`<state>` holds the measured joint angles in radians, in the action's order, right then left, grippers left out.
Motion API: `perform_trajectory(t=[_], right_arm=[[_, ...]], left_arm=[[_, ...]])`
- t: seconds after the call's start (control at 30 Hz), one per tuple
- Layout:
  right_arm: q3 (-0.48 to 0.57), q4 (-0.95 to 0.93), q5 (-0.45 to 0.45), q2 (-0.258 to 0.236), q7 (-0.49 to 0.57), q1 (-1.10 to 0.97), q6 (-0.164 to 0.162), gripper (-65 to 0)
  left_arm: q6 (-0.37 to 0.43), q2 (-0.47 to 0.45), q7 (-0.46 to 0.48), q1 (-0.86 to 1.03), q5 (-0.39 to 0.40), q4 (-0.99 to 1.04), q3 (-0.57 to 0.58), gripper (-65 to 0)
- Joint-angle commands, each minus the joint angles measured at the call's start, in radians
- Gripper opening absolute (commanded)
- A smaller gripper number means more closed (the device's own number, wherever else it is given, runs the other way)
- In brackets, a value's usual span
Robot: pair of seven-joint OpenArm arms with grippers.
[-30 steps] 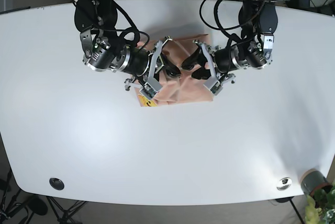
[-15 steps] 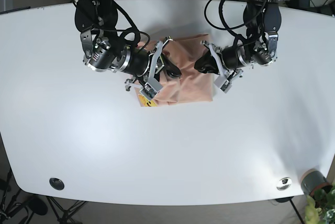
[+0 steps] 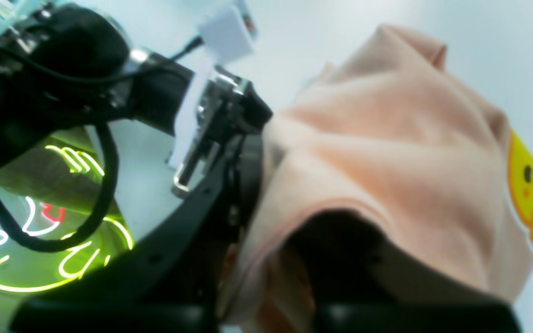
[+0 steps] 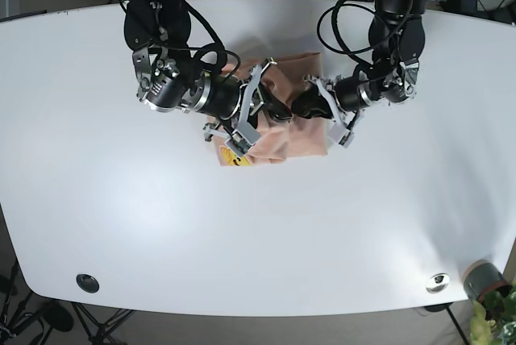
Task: Fold the T-shirt properly
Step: 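Press both grippers together on the bundle, tucking the fabric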
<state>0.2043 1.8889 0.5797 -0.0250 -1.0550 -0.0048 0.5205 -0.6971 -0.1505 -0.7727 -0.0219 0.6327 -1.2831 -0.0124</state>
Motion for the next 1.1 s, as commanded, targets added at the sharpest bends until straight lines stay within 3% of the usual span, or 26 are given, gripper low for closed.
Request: perform_trajectory(t=[0.0,0.2,0.47,0.77,0.83,0.97,1.07], right_arm=[[0.022,-0.007,0.021,0.004,0.023,0.027,0.002,-65.0],[0.071,-0.075,0.021,0.000,0.089,0.044,-0.001,-65.0],[0.077,-0.127,0.021,0.004,0.098,0.062,-0.001,-65.0],[0.111,-0.213,0.020,0.021,0.100,0.108,-0.004,-64.7],[0.129,-0.236,0.020,0.021,0.100,0.116,-0.007,-57.7],[0.165,-0.252,0.020,0.023,0.131,0.118,-0.081,-31.7],[0.211,-0.252,0.020,0.023,0.154,0.118,-0.138,-19.0]], left_arm=[[-0.001,-0.005,-0.021,-0.005,-0.012,-0.003,-0.002,-60.1],[-0.001,-0.005,-0.020,-0.005,-0.012,0.001,-0.002,-60.1],[-0.001,-0.008,-0.020,-0.005,-0.012,0.003,-0.002,-60.1],[-0.001,-0.021,-0.020,0.001,-0.080,0.003,-0.002,-60.1],[-0.001,-0.021,-0.020,0.001,-0.080,0.003,-0.002,-60.1],[-0.001,-0.021,-0.020,0.001,-0.101,0.003,-0.002,-60.1],[-0.001,-0.021,-0.020,0.001,-0.101,0.010,-0.004,-60.1]])
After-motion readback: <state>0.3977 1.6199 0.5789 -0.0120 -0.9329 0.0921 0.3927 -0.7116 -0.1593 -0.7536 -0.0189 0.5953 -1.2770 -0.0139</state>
